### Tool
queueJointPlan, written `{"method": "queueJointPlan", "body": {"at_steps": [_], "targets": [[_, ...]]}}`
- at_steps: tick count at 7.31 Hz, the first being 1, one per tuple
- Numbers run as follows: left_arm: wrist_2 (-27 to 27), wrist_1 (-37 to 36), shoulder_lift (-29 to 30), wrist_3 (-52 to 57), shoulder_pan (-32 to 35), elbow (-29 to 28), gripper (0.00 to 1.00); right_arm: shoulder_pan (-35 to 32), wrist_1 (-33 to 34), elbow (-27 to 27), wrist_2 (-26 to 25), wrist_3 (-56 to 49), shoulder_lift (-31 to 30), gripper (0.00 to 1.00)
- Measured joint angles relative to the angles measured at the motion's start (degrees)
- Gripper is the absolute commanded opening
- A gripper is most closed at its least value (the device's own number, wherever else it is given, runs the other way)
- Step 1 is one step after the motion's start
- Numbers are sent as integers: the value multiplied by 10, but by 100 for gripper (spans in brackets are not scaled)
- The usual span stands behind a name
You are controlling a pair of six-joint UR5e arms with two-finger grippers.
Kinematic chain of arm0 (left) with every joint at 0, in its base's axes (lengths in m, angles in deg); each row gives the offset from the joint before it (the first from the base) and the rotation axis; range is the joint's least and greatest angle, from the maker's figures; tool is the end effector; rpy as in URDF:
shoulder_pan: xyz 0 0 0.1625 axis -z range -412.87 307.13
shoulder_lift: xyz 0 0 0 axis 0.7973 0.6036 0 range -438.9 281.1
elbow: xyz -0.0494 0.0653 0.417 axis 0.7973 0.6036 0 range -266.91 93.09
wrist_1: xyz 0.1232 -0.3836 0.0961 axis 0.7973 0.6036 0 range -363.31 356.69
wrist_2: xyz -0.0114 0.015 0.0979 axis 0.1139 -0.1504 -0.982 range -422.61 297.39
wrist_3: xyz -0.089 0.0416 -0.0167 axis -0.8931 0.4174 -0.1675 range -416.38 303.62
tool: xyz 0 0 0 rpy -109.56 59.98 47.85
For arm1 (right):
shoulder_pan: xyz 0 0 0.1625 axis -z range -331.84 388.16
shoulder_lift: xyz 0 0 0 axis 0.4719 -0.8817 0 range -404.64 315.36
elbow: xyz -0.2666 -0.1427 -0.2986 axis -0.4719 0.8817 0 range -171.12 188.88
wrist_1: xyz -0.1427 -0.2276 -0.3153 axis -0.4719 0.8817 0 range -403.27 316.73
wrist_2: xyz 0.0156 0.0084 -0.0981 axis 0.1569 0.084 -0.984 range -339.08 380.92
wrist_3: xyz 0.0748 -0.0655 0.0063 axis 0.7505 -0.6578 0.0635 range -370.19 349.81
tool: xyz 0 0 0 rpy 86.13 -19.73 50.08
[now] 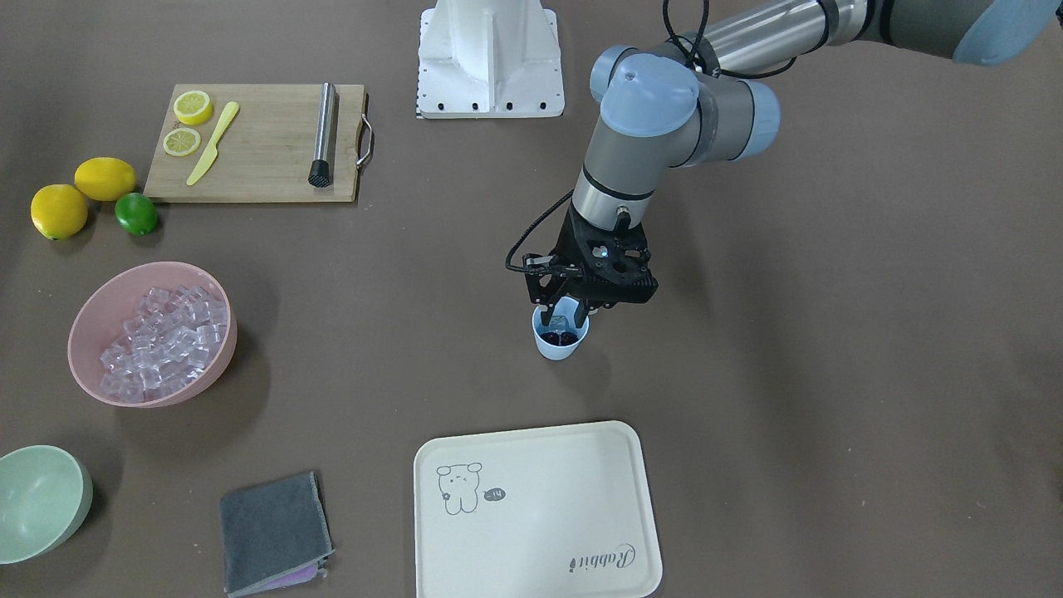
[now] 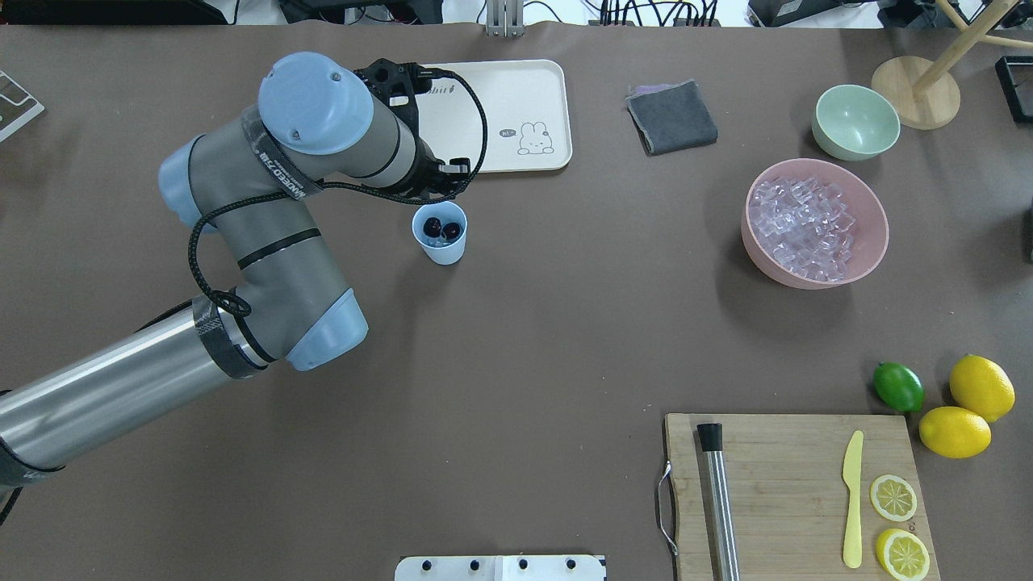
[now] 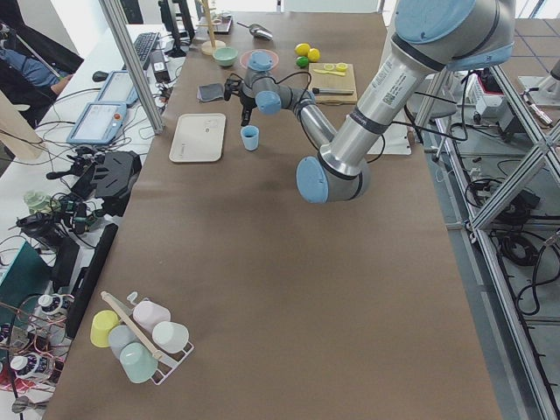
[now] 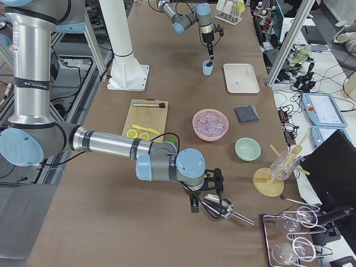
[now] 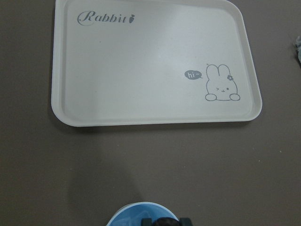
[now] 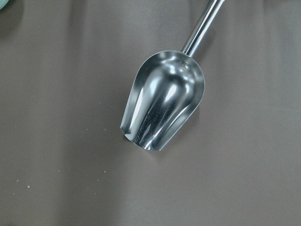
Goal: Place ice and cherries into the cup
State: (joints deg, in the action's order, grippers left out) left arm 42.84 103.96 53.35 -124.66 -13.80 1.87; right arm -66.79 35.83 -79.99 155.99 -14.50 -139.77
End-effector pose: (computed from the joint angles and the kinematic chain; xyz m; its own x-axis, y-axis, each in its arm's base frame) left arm 0.4883 -0.5340 0.1853 0.5387 0.0222 -0.8422 0.2501 0.9504 0.1849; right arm 0.1019 -0.4498 0.6907 0.7130 -0.0710 0.6975 -0.0323 0.9905 0.1338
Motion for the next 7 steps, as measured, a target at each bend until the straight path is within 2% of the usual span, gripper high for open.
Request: {"method": "queueJointPlan", "body": {"at_steps": [1, 2, 4, 6, 7], "targets": [[17, -1, -15, 0, 12, 10, 97, 0, 0, 0, 1, 0, 0, 99], [57, -1, -51, 11, 41, 32, 97, 0, 0, -1, 1, 0, -2, 99], [168, 0, -179, 112, 145, 95, 97, -1, -3, -5, 0, 0, -11, 99], [270, 1, -303, 240, 273, 120, 97, -1, -5, -7, 2, 0, -14, 99], [300, 3, -369, 316, 330, 125, 97, -1, -6, -8, 3, 0, -15, 99]]}}
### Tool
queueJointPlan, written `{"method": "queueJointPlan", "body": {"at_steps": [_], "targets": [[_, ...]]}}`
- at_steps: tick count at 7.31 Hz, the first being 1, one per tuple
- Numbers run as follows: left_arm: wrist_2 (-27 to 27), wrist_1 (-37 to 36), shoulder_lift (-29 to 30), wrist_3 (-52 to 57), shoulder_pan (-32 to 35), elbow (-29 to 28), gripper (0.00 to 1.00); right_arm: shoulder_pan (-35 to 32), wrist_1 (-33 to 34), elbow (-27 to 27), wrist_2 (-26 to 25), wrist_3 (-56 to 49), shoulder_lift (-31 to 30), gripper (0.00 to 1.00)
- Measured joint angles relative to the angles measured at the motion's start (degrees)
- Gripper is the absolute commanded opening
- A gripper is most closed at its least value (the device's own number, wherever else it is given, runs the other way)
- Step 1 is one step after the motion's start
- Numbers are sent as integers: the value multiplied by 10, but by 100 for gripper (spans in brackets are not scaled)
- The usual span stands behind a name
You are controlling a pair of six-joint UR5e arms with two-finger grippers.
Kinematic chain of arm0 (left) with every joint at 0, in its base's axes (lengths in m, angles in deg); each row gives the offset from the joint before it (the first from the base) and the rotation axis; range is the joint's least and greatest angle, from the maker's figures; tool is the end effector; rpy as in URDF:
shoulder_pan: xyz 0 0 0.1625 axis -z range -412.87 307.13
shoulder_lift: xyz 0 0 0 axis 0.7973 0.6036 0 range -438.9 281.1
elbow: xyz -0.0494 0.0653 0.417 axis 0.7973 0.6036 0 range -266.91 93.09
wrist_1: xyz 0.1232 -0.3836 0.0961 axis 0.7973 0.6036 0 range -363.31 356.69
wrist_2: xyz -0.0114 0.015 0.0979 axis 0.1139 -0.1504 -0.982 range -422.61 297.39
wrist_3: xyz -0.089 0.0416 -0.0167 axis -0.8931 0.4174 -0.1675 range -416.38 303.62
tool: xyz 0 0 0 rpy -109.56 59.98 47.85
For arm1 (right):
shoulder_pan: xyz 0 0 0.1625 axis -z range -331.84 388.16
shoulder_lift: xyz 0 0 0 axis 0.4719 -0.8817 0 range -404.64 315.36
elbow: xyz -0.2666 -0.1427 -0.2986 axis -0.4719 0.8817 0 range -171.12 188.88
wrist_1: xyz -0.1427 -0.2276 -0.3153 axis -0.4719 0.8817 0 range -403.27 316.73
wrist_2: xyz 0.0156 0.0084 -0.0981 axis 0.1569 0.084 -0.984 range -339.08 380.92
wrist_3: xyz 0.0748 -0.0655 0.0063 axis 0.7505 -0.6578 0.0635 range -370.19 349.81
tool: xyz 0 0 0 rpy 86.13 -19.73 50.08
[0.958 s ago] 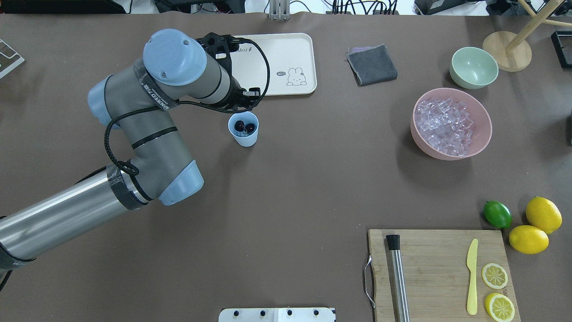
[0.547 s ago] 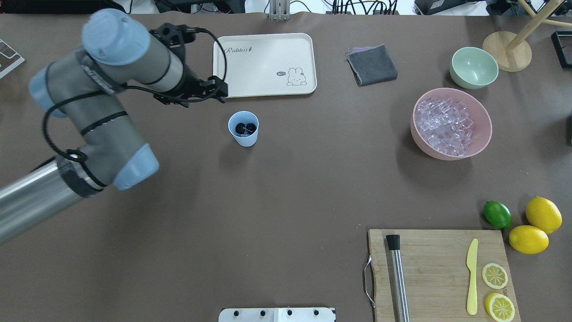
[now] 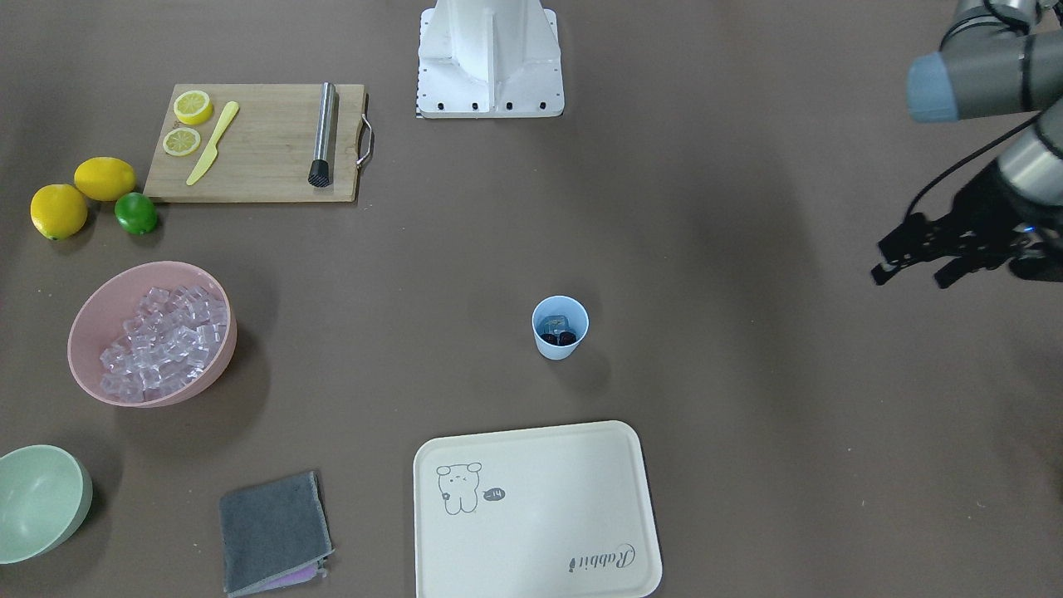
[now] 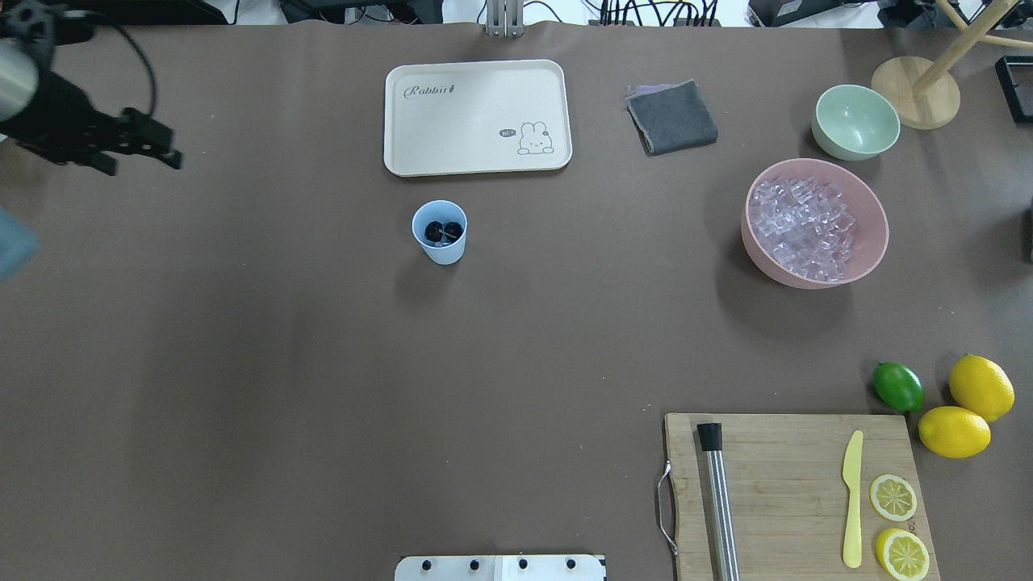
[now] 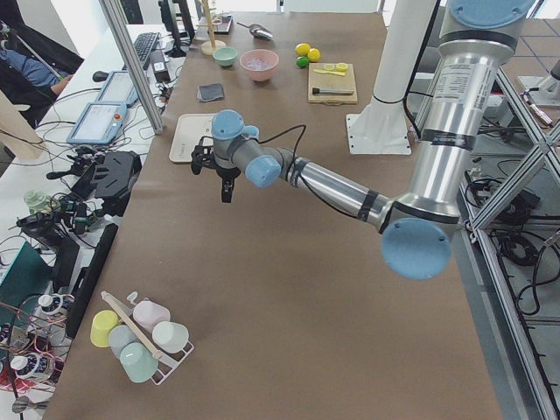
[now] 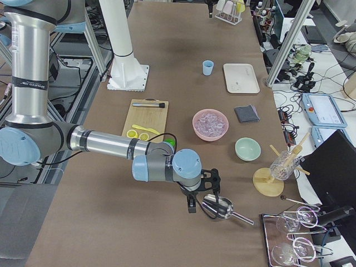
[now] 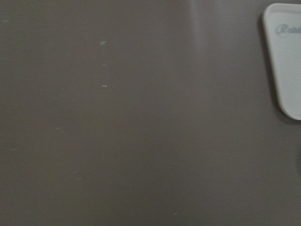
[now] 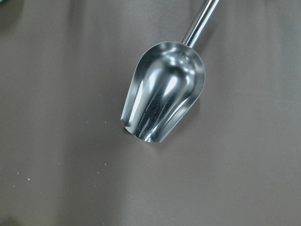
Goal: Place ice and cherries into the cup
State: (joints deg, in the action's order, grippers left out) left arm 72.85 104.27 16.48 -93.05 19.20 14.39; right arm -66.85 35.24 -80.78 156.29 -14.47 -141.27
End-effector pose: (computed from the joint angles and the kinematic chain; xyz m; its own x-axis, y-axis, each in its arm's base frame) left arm 0.1061 -0.5303 0.4747 0.5882 0.0098 -0.8087 0.1208 0.9876 0.0999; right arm 0.1010 -0.4380 0.6942 0.7093 -0.0689 0.7015 -0.0341 0.9907 0.1317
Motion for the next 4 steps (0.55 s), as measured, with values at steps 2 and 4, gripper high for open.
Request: {"method": "queueJointPlan", "body": {"at_steps": [2, 4], "targets": [[21, 2, -92, 117, 77, 0, 98, 0, 0, 1, 1, 0, -2, 99], [50, -2, -120, 209, 153, -36, 98, 1, 0, 0, 2, 1, -2, 99]]}}
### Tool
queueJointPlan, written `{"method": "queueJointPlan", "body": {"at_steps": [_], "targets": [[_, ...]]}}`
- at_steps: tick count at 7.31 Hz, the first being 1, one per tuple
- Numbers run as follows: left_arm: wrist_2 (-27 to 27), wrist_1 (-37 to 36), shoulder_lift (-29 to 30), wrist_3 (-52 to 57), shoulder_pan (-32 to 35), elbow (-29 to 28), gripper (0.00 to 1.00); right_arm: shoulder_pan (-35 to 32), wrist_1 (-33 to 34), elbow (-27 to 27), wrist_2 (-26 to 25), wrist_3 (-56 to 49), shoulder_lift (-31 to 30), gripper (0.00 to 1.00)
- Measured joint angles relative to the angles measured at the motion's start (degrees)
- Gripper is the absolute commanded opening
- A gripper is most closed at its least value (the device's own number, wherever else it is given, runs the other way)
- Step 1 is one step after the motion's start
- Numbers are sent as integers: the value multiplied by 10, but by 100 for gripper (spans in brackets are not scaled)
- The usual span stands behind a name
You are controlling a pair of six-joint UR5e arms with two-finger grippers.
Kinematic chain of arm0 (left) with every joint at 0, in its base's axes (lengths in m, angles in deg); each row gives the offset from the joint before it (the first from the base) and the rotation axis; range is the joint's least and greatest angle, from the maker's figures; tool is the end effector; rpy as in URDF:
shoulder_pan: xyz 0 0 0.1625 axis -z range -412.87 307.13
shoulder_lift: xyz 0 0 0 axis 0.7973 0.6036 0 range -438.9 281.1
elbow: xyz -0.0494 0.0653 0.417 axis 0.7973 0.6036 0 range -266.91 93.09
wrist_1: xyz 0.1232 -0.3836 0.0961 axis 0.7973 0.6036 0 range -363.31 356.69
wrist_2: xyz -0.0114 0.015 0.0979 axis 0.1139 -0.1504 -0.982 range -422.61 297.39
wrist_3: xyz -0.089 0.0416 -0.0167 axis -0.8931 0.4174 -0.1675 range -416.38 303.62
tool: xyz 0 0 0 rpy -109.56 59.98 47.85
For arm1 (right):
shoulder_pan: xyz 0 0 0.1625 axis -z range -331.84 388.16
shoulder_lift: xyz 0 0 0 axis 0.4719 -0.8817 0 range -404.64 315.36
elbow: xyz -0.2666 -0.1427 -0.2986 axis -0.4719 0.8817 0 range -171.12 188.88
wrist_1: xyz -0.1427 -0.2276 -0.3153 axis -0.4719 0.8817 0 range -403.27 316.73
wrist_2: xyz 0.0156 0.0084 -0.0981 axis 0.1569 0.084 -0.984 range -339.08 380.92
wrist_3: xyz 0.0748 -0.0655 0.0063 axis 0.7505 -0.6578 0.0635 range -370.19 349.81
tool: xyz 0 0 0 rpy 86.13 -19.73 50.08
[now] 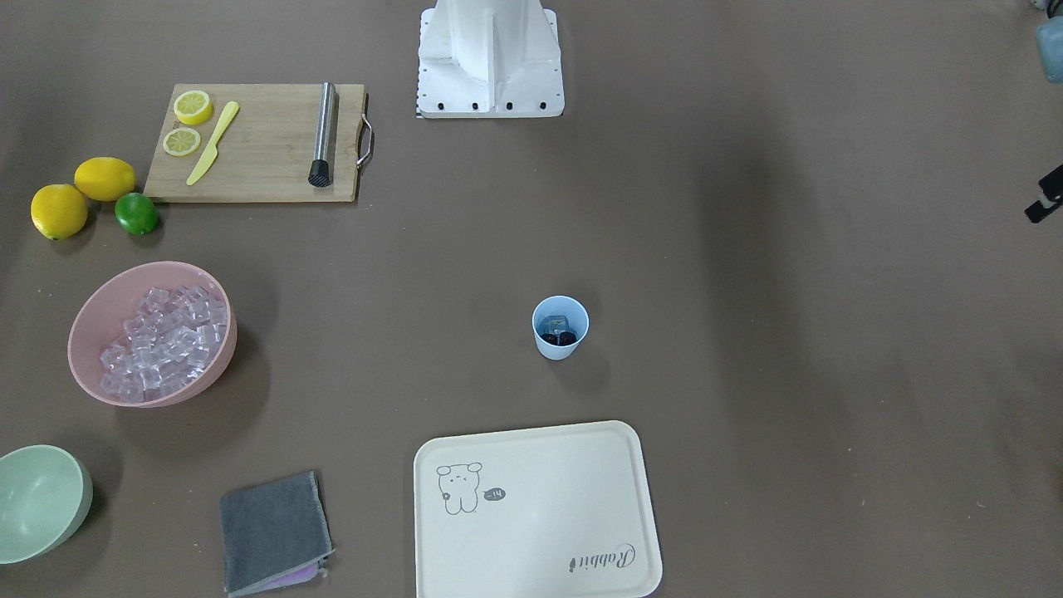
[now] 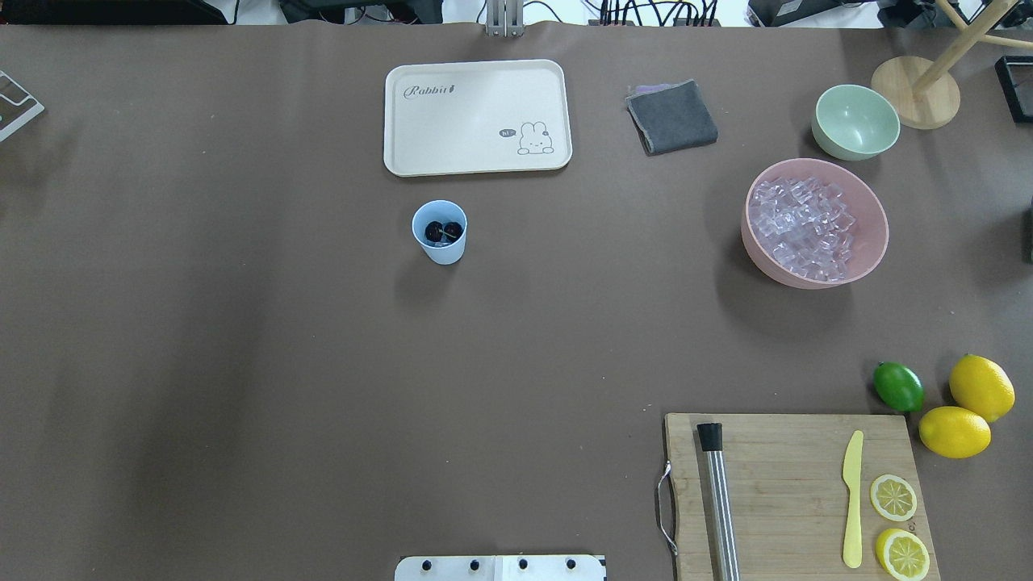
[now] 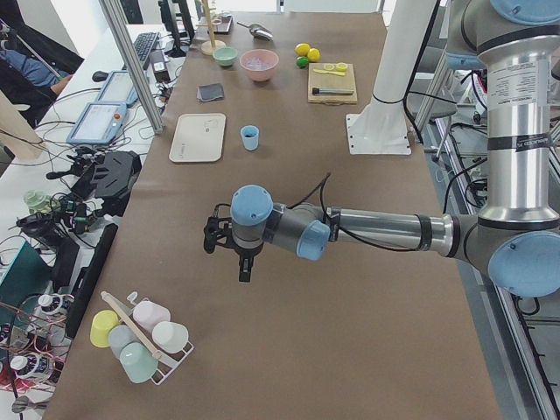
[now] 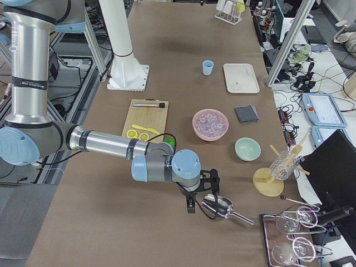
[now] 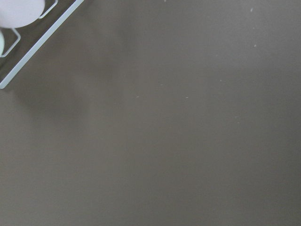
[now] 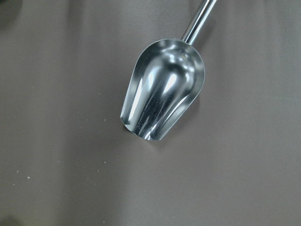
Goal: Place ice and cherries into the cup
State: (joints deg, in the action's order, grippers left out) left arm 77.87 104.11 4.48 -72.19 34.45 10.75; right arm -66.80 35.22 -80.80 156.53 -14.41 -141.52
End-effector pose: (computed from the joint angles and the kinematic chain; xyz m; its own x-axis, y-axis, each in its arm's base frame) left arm -0.0350 -0.4598 0.6061 0.6128 0.0053 -0.7902 0.1275 0.9862 0.1055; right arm 0.1002 -0.4358 0.6957 0.7060 -0.0664 0.7051 -0.0342 0.9912 0.1275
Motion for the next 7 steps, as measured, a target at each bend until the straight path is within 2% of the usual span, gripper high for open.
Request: {"method": "queueJointPlan", "body": {"at_steps": [2, 7], "targets": [[10, 1, -15, 30, 45, -16, 98, 0, 0, -3, 0, 0, -2, 99], [6, 27, -21, 28, 57, -18, 98, 0, 0, -7, 7, 19, -11, 99]]}}
